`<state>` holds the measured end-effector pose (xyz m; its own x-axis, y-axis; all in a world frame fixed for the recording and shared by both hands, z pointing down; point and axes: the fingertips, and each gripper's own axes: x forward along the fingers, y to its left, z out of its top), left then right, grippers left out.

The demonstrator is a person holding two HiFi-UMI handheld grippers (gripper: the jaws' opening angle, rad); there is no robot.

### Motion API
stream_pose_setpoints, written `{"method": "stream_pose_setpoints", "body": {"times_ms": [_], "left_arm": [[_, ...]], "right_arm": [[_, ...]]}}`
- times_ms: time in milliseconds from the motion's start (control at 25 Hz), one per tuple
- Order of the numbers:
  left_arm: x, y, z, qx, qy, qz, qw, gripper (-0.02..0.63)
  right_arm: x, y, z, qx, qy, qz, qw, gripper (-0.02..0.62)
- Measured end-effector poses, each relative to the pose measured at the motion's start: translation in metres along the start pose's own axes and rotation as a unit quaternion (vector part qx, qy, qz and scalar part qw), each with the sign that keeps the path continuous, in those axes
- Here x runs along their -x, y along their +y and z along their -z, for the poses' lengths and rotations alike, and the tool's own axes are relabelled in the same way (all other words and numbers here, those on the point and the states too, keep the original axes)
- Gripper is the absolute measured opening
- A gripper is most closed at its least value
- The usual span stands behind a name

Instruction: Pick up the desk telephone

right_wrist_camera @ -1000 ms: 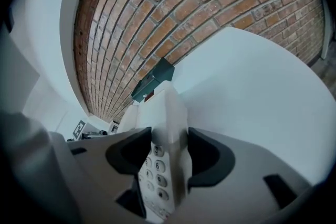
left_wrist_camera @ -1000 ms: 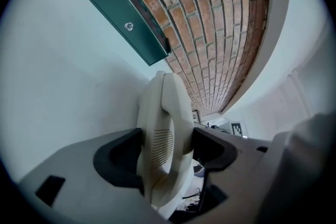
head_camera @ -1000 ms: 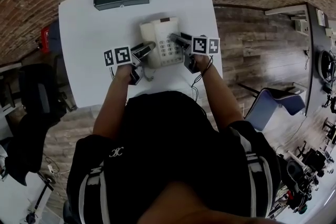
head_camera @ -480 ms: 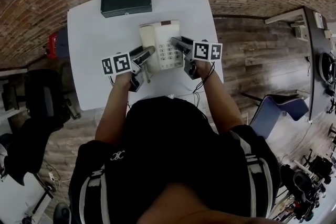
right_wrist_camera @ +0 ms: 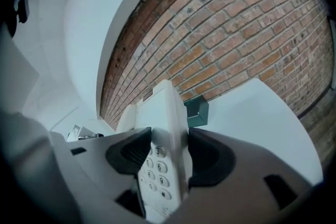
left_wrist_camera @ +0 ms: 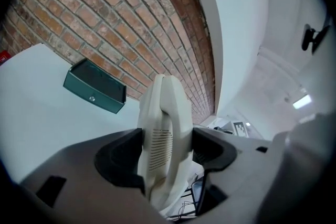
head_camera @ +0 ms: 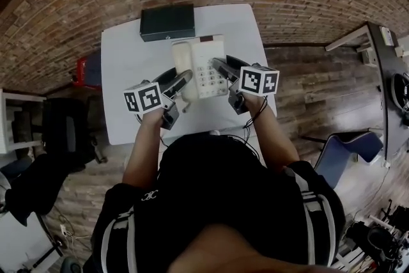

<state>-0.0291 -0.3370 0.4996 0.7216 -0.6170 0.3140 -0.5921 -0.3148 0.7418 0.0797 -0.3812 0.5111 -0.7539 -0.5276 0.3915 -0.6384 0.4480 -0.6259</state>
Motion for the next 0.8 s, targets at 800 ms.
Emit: {"method": "stream_pose_setpoints", "body": {"times_ms": [800], "left_arm": [[0.032,-0.055,-0.006,-0.059,-0.010,0.002,0.9982,0.299]], "right_arm": [[0.046,0.045,-0.011,0.000,-0.039,-0.013,0.999,0.207]]}}
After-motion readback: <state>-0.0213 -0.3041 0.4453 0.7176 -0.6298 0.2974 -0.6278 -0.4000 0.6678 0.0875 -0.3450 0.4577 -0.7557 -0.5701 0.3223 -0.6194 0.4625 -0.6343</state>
